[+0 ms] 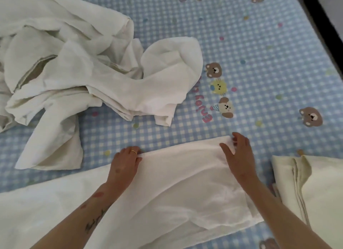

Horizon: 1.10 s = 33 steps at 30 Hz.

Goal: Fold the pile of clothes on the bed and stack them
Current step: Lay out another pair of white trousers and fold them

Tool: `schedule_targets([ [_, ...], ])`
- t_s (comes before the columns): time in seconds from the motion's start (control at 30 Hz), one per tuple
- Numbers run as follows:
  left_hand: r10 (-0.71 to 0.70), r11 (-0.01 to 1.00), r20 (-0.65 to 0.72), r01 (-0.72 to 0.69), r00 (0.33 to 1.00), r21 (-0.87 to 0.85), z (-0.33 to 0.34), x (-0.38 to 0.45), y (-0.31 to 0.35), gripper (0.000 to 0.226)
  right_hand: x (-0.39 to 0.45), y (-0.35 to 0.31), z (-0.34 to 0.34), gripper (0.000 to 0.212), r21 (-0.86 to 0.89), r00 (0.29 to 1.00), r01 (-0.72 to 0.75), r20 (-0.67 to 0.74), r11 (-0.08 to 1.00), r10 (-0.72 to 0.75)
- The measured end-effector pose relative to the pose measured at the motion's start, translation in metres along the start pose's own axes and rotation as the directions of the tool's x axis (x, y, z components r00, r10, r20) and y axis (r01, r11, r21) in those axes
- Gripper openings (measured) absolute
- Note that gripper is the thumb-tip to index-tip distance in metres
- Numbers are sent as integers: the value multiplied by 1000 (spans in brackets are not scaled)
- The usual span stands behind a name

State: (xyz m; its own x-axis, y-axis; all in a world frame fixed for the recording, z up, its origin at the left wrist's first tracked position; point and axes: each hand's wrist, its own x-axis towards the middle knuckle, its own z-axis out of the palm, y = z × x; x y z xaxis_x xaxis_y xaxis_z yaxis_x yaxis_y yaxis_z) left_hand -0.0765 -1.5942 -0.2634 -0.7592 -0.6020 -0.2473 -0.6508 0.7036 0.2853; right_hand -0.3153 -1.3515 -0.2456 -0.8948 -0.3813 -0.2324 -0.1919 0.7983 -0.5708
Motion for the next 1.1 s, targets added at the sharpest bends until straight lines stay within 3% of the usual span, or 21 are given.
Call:
schedule_targets([
  [0.1, 154, 981, -226, -177, 962, -82, 11, -60, 26, 24, -72, 22, -8, 45, -54, 995, -69, -82, 996, 64],
  [0.2, 425, 896, -140, -438, 894, -75, 42, -149, 40, 29, -137, 40, -12, 47, -175, 975, -207, 39, 963, 217],
  [0.3, 379, 923, -46, -381, 924, -57, 60, -197, 31, 37, -157, 41, -13, 46, -130, 943, -312, 77, 941, 323],
  [0.37, 279, 953, -97, -287, 955, -92, 62, -206, 27, 39, -156, 35, -15, 39, -65, 936, -342, 67, 937, 346],
  [0.47, 179, 978, -170, -195, 969, -80, 62, -207, 21, 25, -145, 37, -27, 28, 42, 951, -310, 30, 950, 309],
  [0.57, 191, 978, -144, -202, 971, -60, 58, -207, 12, 41, -130, 46, -48, 24, 73, 958, -283, -25, 956, 285],
  [0.7, 274, 958, -157, -283, 949, -40, 54, -221, 5, 33, -127, 61, -59, 21, -2, 957, -290, 25, 957, 290],
  [0.87, 212, 975, 2, -212, 977, -62, 51, -236, -3, 35, -122, 57, -48, 20, -30, 947, -314, 55, 949, 315],
  [1.03, 255, 963, -38, -257, 966, -85, 47, -244, 1, 24, -110, 55, -51, 9, -189, 951, -291, 53, 938, 306],
  [1.1, 256, 961, -75, -262, 964, -92, 47, -242, -1, 14, -114, 52, -46, 14, -330, 987, -161, -38, 930, 158],
])
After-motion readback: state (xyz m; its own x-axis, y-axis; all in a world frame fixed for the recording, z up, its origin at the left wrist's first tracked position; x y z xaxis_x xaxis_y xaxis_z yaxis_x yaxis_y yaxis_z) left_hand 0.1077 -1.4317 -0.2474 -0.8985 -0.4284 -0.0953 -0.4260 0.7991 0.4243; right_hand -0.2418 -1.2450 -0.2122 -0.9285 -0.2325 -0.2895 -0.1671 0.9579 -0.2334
